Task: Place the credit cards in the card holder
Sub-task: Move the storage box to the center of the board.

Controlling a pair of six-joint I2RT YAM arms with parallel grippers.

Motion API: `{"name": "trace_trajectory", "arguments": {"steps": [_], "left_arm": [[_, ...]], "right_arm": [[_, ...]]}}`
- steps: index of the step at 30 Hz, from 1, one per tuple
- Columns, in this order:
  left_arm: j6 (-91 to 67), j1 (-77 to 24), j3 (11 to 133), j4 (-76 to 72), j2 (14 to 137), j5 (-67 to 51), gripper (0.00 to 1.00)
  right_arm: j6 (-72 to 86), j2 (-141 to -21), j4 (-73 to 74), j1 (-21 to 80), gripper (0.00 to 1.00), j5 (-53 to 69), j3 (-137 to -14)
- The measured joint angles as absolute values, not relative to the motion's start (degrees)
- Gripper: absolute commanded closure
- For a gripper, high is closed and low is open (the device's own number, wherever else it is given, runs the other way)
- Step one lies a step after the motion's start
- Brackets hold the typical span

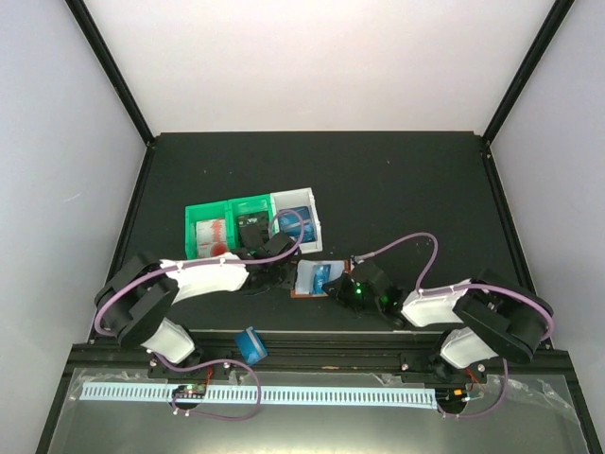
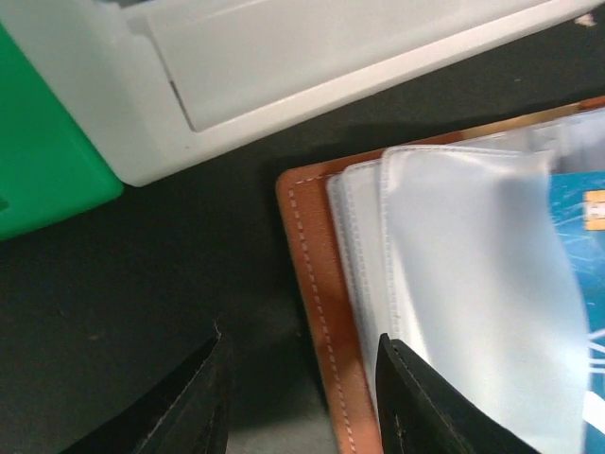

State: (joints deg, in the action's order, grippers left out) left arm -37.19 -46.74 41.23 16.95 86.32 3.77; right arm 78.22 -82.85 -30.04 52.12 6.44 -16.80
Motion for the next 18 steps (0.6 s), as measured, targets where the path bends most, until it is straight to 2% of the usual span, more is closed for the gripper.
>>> {"name": "trace_trajectory", "arguments": {"steps": [5,18], "left_arm": [[-36.4,-45.8,41.2,17.0,87.9,4.6,0.57],[-34.3,-40.1,44.4,16.7,88.9,5.3,0.48]], "right_arm": [[75.4,-83.1,-29.2,51.9,0.99,7.7,-18.2],[75.1,-86.3,-30.2,51.3,0.99,8.1,-19.5]]}}
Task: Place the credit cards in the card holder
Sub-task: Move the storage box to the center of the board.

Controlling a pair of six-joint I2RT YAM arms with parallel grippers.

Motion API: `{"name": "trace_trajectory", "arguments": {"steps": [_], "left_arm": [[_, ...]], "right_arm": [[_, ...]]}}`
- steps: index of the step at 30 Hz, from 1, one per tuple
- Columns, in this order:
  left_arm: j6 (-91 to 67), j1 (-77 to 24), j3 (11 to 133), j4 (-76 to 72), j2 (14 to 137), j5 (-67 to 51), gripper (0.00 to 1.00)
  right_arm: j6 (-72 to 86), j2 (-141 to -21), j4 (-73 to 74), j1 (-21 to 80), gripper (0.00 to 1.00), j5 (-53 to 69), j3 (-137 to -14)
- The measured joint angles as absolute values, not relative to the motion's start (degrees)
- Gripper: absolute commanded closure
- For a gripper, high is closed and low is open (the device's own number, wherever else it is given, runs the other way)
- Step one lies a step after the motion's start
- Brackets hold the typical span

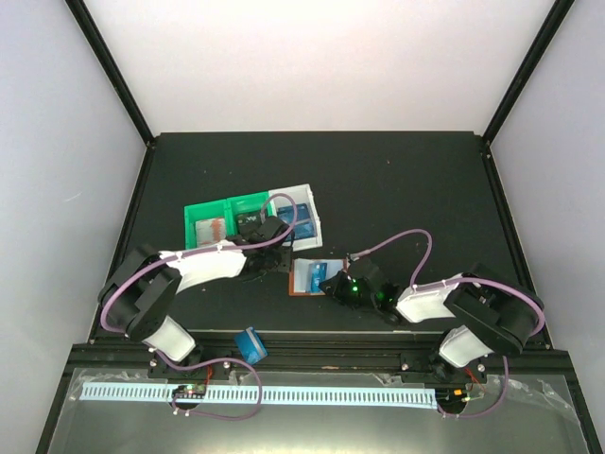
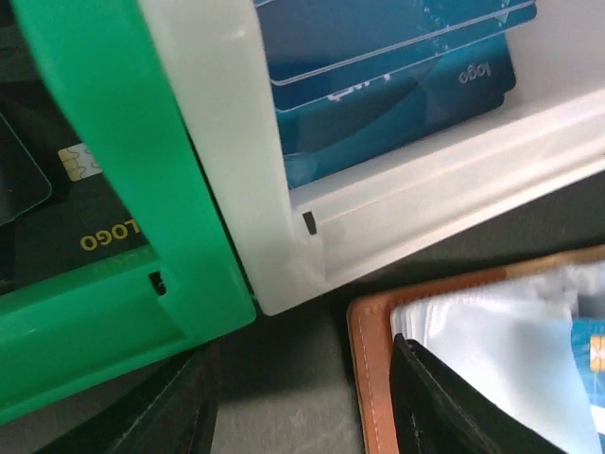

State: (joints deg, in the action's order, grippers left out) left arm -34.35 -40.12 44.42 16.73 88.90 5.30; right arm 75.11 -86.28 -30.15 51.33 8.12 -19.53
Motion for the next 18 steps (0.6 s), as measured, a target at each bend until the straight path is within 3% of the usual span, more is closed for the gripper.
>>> {"name": "trace_trajectory", "arguments": {"steps": [9,18], "left_arm": [[-31.3,-36.3,47.4,16.5,91.9,5.0,0.45],[-33.2,-36.5,40.5,12.8,88.4,-5.4,0.56]], "right_arm": [[75.1,-86.3,-30.4,51.3,0.99,8.1,-20.0],[75.4,-86.3,-30.4,50.7,0.99,7.2,-20.3]]}}
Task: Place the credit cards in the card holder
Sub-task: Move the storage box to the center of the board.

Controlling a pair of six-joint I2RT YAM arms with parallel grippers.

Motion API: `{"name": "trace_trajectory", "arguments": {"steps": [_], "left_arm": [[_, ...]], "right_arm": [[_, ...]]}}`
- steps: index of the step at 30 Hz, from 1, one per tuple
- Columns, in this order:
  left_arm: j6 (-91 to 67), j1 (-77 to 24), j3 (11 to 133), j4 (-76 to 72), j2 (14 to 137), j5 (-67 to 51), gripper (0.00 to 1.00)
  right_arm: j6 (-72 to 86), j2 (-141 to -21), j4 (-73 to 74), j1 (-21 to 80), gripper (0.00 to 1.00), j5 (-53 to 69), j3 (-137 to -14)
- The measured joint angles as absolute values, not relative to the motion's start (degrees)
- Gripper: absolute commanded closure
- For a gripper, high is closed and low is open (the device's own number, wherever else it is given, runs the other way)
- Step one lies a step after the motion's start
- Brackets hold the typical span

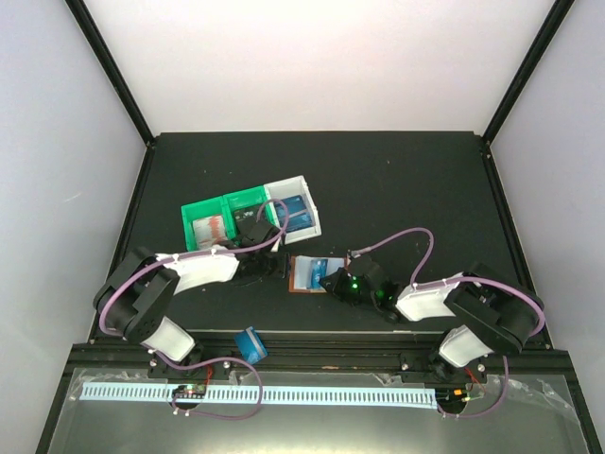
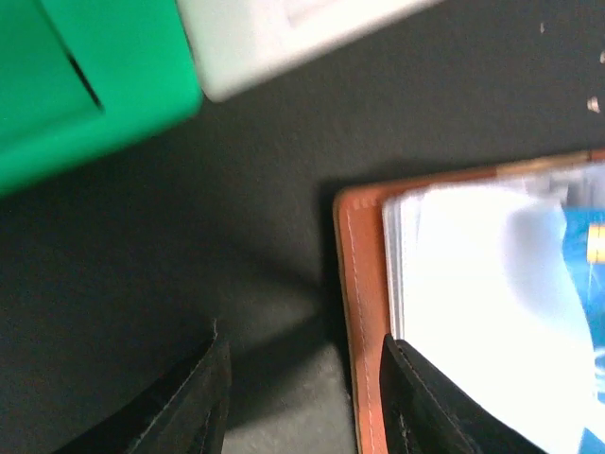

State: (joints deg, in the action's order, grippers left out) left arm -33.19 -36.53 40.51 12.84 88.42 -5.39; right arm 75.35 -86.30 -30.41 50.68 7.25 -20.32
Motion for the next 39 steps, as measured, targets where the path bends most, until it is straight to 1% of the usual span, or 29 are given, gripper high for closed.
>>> {"name": "trace_trajectory", "arguments": {"steps": [6,17,28,39], "left_arm": [[-34.8,-37.5,37.6,9.7,86.8,-9.8,0.58],[-36.0,-39.7,36.5,7.6,87.2,-12.1,0.79],[-36.2,-39.9,36.4,6.9,87.8,-11.6,0.8],[-36.1,-40.2,36.4,6.8,87.8,-10.8,0.81]], "right_arm": [[75.3,-86.3,-31.4,50.5,0.99,6.6,-20.1],[77.4,-90.0,-36.3,50.0,0.99,7.6,-20.1],[79.6,-93.8,-40.4,49.0,0.99,9.3,-20.8],[78.3,-98.1,-42.0,47.8,0.99,13.0,-23.5]]}}
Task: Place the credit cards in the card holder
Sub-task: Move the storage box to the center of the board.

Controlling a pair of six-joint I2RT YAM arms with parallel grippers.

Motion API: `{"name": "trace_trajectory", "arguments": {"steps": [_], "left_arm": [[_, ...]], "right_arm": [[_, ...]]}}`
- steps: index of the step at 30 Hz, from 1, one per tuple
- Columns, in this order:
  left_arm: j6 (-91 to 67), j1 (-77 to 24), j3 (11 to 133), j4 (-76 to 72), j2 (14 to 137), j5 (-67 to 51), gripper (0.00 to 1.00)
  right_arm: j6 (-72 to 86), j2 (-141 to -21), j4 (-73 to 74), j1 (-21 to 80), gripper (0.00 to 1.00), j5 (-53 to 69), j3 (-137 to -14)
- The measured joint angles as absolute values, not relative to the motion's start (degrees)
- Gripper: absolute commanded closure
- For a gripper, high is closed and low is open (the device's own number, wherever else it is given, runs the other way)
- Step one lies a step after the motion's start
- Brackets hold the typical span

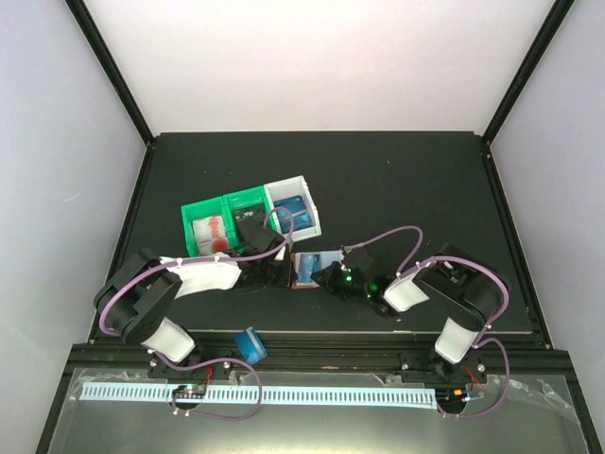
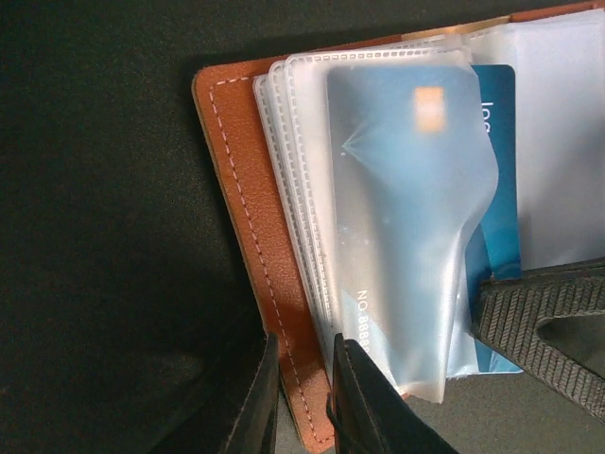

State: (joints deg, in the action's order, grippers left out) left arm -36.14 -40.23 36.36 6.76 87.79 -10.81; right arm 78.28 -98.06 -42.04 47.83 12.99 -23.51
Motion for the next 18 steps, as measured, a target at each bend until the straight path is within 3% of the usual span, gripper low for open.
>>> {"name": "trace_trajectory", "arguments": {"steps": [8,18], "left_arm": [[-36.1,-40.2,36.4,6.8,87.8,-10.7,0.8],[-36.0,-40.5,36.6,7.0,87.8,-10.5,0.77]], "right_arm": [[76.0,-99.0,-41.7,47.4,0.99,15.2,-24.0],[69.6,-95.6,-30.7,45.7,0.99,17.9,-27.1]]}}
